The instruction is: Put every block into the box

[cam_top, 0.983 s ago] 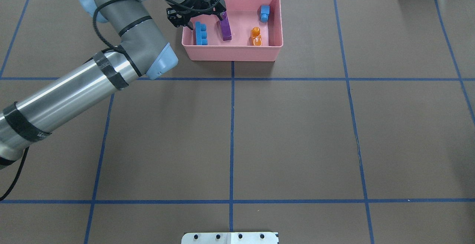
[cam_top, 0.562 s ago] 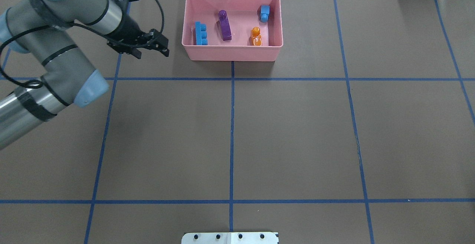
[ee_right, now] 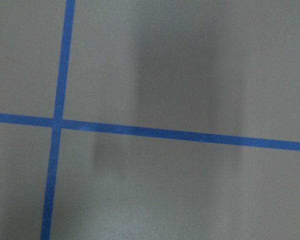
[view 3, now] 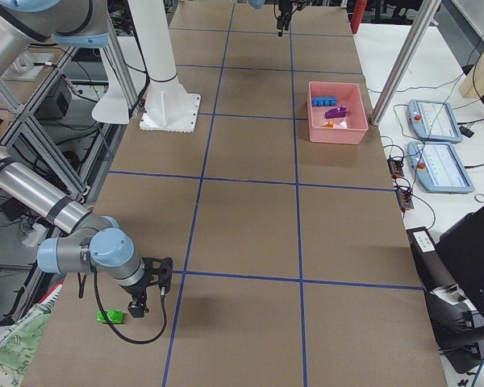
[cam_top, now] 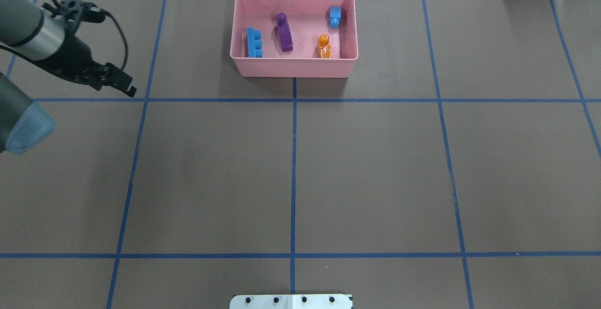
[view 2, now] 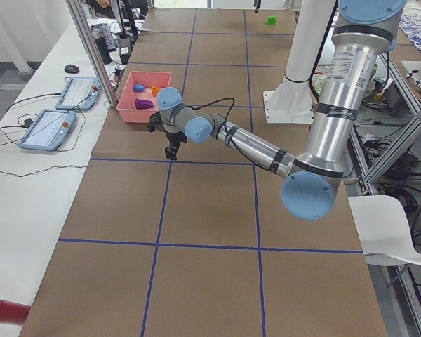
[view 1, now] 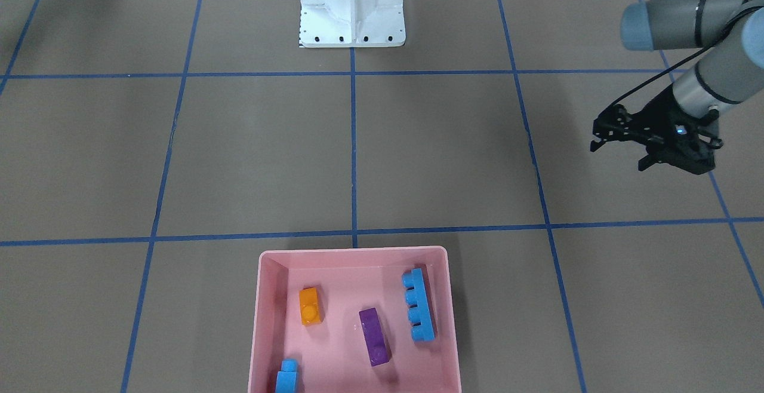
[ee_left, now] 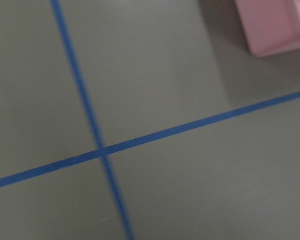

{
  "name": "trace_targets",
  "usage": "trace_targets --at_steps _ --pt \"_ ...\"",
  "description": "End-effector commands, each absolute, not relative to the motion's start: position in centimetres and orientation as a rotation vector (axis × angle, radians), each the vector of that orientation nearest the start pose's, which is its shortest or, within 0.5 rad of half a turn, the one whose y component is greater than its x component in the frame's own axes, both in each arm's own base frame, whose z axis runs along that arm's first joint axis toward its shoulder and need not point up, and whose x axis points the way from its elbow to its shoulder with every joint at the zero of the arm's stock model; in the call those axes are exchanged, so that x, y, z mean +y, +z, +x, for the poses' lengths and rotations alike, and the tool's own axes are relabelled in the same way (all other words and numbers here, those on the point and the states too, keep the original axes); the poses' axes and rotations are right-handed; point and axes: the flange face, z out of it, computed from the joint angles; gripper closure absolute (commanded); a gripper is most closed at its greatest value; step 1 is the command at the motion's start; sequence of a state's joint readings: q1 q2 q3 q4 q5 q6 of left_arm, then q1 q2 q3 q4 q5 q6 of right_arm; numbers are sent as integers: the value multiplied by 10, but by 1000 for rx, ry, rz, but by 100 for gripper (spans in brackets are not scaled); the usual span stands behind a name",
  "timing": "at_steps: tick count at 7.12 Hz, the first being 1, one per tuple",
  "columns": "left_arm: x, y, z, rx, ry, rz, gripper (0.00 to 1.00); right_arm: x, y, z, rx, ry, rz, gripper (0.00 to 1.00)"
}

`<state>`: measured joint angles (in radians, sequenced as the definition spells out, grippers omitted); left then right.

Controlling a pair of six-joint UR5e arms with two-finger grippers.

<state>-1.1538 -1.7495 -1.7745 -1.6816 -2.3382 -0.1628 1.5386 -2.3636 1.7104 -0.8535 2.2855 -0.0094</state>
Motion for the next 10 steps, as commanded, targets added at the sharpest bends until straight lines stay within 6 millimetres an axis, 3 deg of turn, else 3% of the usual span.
trace_targets --at_steps 1,2,5,8,10 --pt "-518 548 59 760 609 274 0 -78 790 65 -718 -53 29 1" --pt "-507 560 47 755 618 270 0 -67 800 65 -720 -48 7 2" --pt "-501 558 45 755 618 276 0 -42 823 64 -748 -33 -36 4" --pt "-495 553 43 754 621 285 0 -27 840 59 -833 -8 -86 6" --pt "-495 549 43 753 622 293 0 -29 847 57 -852 8 -100 9"
